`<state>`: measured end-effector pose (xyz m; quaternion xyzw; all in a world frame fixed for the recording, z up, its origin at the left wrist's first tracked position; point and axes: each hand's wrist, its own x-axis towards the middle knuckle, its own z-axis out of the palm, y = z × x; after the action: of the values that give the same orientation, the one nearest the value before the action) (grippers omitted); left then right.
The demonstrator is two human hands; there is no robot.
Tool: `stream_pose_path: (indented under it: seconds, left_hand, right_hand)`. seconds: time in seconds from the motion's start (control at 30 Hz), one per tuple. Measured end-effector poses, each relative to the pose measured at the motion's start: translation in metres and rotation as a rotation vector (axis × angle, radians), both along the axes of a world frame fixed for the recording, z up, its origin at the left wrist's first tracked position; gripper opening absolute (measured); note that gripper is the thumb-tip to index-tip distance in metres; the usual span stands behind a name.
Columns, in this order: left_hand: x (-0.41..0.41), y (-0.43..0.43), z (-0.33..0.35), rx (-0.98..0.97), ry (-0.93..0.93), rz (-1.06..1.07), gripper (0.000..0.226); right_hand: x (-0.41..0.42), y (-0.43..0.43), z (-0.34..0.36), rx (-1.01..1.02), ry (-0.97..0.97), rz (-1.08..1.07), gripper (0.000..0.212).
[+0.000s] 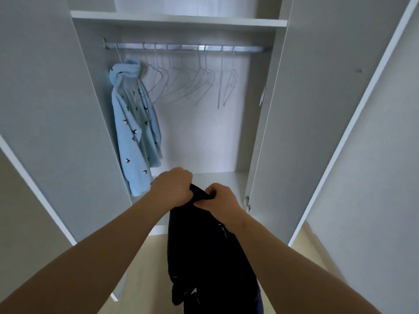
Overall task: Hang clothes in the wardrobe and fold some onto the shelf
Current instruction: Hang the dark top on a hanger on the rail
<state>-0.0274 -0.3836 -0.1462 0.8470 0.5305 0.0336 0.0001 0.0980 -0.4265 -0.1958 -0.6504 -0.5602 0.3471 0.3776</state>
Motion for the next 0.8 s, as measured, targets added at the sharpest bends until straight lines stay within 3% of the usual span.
stream_pose_path:
  seconds: [0.13, 0.23, 0.4, 0.47, 0.53, 0.63, 0.7, 0.8]
  left_hand:
    - [-0.020, 0.043, 0.003, -0.018, -0.487, 0.157, 0.016]
    - [-0.036, 0.073, 0.008, -0.033, -0.801, 0.235, 0.019]
    - [-0.074, 0.132, 0.025, 0.038, -1.128, 0.354, 0.023]
    - [-0.095, 0.157, 0.032, 0.017, -1.292, 0.459, 0.027]
    - [-0.117, 0.177, 0.038, -0.029, -1.472, 0.532, 0.029]
    - [-0.145, 0.207, 0.039, -0.107, -1.585, 0.594, 0.027]
    - [-0.154, 0.224, 0.038, -0.207, -1.633, 0.650, 0.024]
    - [-0.158, 0.244, 0.035, -0.417, -1.807, 0.793, 0.040]
  right_hand:
    - [-0.012, 0.039, 0.008, 0.027, 0.121, -0.043, 0.013]
    - [-0.019, 0.068, 0.007, 0.025, -0.062, -0.087, 0.010]
    - [-0.030, 0.118, -0.007, -0.054, -0.383, -0.138, 0.012]
    - [-0.038, 0.142, -0.014, -0.090, -0.421, -0.162, 0.010]
    - [-0.041, 0.161, -0.021, -0.170, -0.323, -0.249, 0.008]
    - [-0.044, 0.190, -0.030, -0.241, -0.015, -0.486, 0.024]
    - [-0.052, 0.209, -0.031, -0.198, 0.131, -0.552, 0.026]
    - [-0.067, 0.240, -0.019, -0.063, 0.267, -0.585, 0.023]
